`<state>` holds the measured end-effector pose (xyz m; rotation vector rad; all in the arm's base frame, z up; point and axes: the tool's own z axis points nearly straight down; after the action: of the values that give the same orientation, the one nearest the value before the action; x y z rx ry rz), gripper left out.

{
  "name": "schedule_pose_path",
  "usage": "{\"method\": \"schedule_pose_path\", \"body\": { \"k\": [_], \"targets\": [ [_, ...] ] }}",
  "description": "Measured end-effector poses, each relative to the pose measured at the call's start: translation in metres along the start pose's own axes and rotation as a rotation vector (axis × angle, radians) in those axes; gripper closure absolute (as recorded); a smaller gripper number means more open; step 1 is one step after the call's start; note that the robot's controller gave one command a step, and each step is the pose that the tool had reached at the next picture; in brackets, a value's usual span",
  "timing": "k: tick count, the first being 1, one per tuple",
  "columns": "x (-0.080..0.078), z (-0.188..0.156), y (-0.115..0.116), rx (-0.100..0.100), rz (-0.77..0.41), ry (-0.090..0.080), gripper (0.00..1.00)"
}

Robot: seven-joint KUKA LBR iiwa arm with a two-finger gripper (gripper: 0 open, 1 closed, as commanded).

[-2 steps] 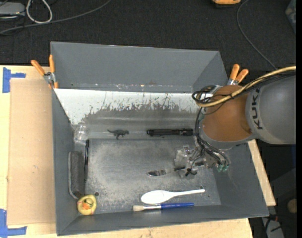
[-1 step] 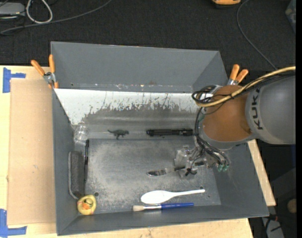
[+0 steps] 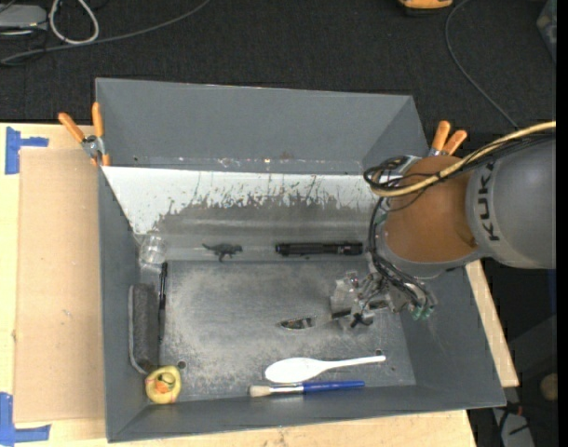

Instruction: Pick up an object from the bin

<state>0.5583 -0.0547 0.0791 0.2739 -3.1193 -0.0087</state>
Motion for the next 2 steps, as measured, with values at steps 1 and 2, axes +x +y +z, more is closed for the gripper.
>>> {"method": "schedule_pose_path", "body": {
  "k": [1, 2],
  "targets": [
    [0.0001, -0.0086, 0.0006, 0.0, -0.001, 0.0, 1.0],
    [0.0002, -0.0185, 0.0013, -0.001, -0.003, 0.0, 1.0]
  ]
}}
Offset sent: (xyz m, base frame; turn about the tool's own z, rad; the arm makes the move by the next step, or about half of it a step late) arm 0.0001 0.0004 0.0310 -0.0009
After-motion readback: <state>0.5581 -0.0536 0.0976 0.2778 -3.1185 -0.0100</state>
